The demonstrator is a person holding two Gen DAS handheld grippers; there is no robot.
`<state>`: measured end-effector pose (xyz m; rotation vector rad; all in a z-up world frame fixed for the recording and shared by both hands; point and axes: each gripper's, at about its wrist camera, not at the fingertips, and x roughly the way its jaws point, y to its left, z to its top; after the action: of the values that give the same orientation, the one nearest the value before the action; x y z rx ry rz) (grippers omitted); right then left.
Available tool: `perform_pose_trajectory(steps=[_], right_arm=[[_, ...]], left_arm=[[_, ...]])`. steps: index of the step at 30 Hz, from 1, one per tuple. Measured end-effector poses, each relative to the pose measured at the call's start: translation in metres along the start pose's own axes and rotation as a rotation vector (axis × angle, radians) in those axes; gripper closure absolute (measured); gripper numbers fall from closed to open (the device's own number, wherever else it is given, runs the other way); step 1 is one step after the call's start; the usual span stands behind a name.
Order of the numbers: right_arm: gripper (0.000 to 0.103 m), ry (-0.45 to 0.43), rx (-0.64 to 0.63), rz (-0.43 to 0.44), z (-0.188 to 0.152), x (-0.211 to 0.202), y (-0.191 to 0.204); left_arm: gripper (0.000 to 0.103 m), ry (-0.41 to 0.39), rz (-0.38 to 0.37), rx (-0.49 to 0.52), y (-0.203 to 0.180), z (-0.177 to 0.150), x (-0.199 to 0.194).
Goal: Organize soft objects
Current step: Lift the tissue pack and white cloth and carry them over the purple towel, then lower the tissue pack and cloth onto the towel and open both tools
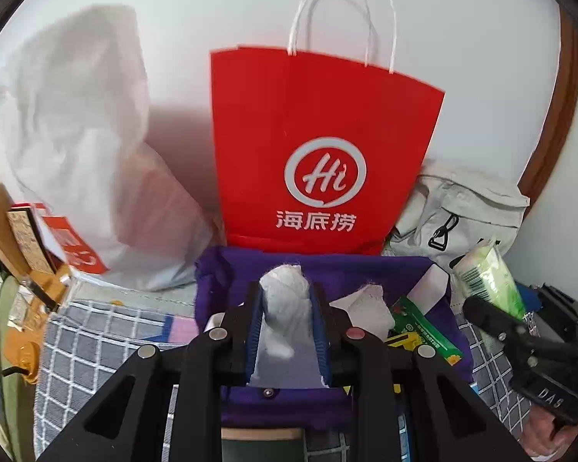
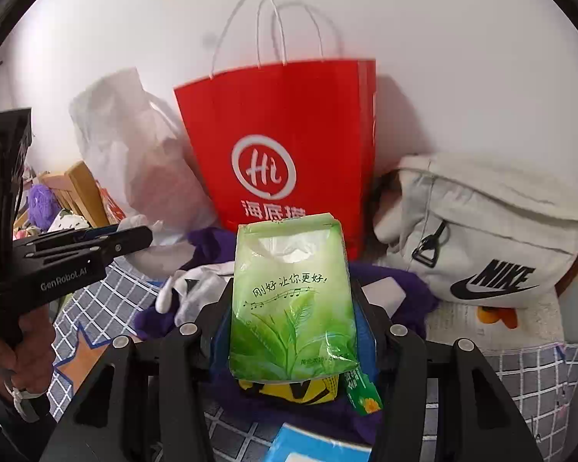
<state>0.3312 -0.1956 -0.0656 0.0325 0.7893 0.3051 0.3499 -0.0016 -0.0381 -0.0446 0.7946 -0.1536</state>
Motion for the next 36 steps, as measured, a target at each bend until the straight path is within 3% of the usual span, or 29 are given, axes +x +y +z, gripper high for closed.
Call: perform_pose_trajectory(steps=[8,12,32,35,36], right_arm=[[0.051,0.076,0.014,0.016,-0.013,0.036,-0.013],[0.05,0.16,-0.002,0.04,-0.021,0.061,-0.013],[0.05,0.316,-0.002,0.059,-0.04,0.107,-0.017],[0.044,0.319,0.003,0.068,-0.04,0.111,-0.016],[0.037,0.316,0.0,0.076,-0.04,0.113,-0.015]], left_arm=[[0.08,0.072,0.007,-0.003,0.003,-0.008,0.048],[0.08,0.103,-0.001,-0.004,0.005,-0.01,0.064],[0.079,0.191,-0.003,0.016,0.0,-0.018,0.101],[0.079,0.193,-0.008,0.015,0.001,-0.018,0.104],[0.079,0.195,-0.008,0.013,0.001,-0.018,0.104]])
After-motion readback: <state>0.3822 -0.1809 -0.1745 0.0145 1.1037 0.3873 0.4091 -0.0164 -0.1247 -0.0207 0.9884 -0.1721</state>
